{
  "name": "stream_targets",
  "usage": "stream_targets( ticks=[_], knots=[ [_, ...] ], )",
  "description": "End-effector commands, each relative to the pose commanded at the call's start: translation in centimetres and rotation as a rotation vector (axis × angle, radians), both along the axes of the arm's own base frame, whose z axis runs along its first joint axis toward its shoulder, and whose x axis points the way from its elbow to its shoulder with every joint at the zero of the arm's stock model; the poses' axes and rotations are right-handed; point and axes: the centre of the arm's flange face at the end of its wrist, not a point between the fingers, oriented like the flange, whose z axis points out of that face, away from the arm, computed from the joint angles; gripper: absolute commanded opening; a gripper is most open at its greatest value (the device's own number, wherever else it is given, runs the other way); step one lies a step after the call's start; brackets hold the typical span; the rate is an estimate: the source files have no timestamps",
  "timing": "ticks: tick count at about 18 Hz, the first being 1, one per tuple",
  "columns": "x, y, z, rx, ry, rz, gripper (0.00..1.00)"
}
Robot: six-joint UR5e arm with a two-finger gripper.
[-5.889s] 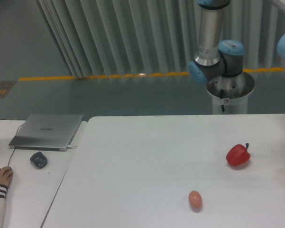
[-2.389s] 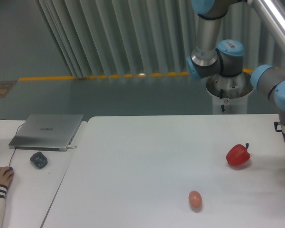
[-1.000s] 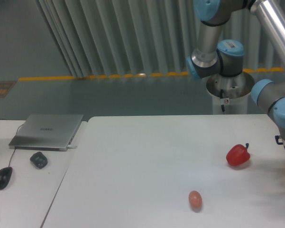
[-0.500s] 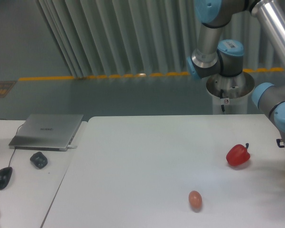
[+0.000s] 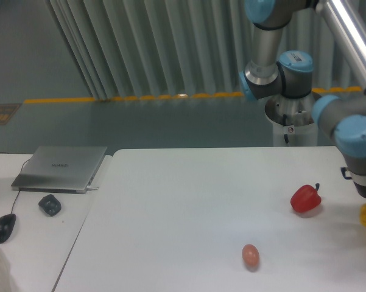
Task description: Place the yellow pepper in a basket
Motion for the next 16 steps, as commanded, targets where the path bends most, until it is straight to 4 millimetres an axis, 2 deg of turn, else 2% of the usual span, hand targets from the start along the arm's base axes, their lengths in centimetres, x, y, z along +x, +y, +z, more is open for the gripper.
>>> stream_targets(
  ticks=[2,5,7,9,12,13,16],
  knots=[
    [0.1,-0.6,1.7,0.014,0.019,-0.001,0.60],
    [-2.3,-2.8,2.9,0.019,0.031,0.029,0.60],
    [-4.9,-5.5,3.4,0.022,0.018,0.029,0.60],
    [-7.7,-9.1,4.6,0.059,0.002,0.040,0.60],
    [-11.5,-14.2,4.9,0.096,-0.031,0.035,0.60],
    [-12.4,-15.6,4.9,0.108,-0.037,0.040,0.60],
    [-14.4,-18.3,3.9,0.154,-0.071,0.081,0.60]
  ],
)
